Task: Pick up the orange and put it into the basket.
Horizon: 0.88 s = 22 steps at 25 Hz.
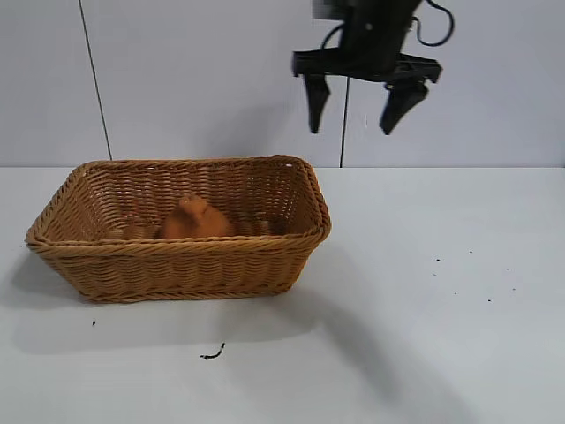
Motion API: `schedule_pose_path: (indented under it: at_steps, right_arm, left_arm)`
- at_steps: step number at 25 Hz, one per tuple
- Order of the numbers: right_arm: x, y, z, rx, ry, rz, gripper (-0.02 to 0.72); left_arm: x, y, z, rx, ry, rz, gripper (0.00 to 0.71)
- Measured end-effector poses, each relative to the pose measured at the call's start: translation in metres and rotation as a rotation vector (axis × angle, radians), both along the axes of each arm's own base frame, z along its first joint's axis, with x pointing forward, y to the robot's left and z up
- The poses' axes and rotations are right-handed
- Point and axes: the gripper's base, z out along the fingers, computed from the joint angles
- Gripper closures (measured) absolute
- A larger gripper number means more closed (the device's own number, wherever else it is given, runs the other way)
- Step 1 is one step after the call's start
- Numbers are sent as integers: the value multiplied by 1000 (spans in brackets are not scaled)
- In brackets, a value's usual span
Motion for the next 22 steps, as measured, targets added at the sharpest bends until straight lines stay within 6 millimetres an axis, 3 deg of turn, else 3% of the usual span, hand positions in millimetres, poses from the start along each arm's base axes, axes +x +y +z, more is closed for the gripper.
schedule_pose_path:
  at_steps: [4, 12, 16, 22]
  right_arm:
    - [1, -20, 1, 0, -2, -37, 66]
    - [-12, -18, 24, 41, -22, -31, 66]
    - [-44, -18, 44, 41, 7, -19, 69]
    - [-133, -21, 78, 31, 53, 28, 73]
  left_arm:
    - [0, 0, 0, 0, 0, 0, 44]
    - [0, 0, 0, 0, 0, 0, 44]
    - [0, 0, 0, 0, 0, 0, 44]
    - [0, 0, 0, 0, 0, 0, 44]
